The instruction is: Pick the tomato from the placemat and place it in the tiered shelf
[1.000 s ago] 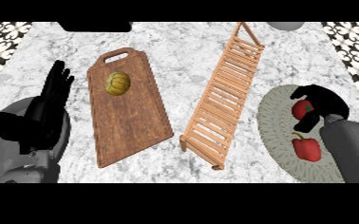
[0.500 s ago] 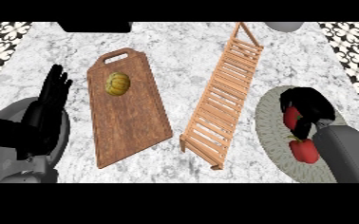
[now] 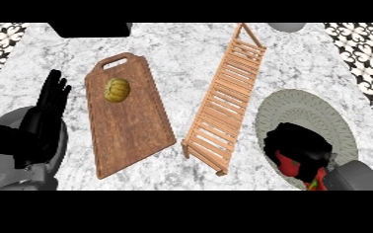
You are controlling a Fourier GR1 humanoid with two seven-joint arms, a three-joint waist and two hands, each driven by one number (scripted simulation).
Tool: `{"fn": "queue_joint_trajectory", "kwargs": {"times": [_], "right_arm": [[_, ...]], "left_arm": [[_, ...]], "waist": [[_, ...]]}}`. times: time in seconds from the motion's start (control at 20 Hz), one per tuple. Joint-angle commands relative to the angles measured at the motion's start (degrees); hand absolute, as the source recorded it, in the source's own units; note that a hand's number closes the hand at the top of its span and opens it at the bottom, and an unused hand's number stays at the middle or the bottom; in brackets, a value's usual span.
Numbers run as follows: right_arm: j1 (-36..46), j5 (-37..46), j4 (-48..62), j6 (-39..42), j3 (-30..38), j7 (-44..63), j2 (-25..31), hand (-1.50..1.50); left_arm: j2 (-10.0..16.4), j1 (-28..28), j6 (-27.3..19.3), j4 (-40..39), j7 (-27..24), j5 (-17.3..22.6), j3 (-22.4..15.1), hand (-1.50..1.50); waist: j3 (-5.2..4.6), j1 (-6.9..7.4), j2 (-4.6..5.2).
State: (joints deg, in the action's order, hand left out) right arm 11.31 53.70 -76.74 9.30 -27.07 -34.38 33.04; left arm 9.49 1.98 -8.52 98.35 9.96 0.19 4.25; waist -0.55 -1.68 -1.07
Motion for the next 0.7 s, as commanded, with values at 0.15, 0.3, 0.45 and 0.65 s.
{"fn": "queue_joint_trajectory", "kwargs": {"times": [0.15, 0.3, 0.45, 0.65], "right_arm": [[-11.70, -19.44, -19.77, 10.31, 8.33, -9.75, 8.76, 1.50], [-13.73, -30.40, -25.70, 16.77, 16.05, -8.61, 10.98, 1.50], [-14.38, -40.40, -29.71, 21.08, 25.92, -1.75, 12.94, 1.50], [-15.48, -52.40, -35.63, 25.20, 36.86, 7.32, 15.79, 1.50]], "left_arm": [[0.35, -1.02, -0.89, -0.83, -1.14, -0.58, 1.51, 0.00], [0.25, 0.89, -1.13, -0.58, 0.87, 0.11, 1.78, 0.00], [0.73, -1.00, -0.49, 2.18, 1.03, 0.02, 1.40, 0.00], [1.39, -0.54, 0.73, 0.56, -0.69, 0.92, 2.51, 0.00]], "waist": [[0.37, -2.05, 0.22], [0.36, -2.93, 0.15], [0.39, -1.52, 0.19], [0.39, -0.57, 0.54]]}}
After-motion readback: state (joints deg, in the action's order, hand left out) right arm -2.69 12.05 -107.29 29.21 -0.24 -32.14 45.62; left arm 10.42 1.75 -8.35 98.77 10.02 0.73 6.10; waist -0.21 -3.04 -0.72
